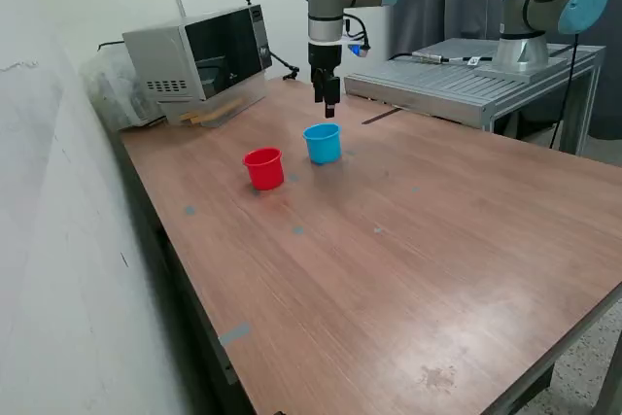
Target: Place red objects in the red bin, and blue objects in the blue bin.
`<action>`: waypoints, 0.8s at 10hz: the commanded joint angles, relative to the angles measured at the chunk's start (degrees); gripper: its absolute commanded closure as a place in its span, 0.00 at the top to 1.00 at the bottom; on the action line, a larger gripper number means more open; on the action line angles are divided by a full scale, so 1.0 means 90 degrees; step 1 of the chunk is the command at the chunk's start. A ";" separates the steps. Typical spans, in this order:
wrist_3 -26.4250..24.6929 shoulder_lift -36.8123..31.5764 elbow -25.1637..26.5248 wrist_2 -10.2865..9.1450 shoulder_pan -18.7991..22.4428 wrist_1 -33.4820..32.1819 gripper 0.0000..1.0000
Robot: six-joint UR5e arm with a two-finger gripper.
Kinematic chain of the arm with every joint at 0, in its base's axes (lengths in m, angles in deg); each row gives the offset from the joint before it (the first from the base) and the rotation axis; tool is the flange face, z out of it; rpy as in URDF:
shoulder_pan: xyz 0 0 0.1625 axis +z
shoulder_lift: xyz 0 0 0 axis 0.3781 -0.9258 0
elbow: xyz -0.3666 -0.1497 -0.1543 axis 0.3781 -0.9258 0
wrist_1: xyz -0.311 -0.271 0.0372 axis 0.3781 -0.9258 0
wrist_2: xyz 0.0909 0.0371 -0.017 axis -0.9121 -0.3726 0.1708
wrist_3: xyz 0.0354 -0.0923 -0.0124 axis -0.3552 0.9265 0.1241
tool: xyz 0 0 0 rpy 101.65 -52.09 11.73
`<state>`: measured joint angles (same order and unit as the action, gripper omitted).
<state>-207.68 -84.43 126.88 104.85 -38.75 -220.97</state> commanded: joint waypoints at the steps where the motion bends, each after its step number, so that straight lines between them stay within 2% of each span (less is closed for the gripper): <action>1: 0.0204 -0.0862 0.0541 -0.0006 0.0205 0.0399 1.00; 2: 0.0331 -0.1281 0.0737 -0.0025 0.0225 0.0702 1.00; 4: 0.0614 -0.2315 0.0953 -0.0016 0.0662 0.1724 1.00; 8: 0.0605 -0.3822 0.0924 -0.0016 0.0840 0.2958 1.00</action>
<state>-202.66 -110.20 134.74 104.72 -32.45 -201.85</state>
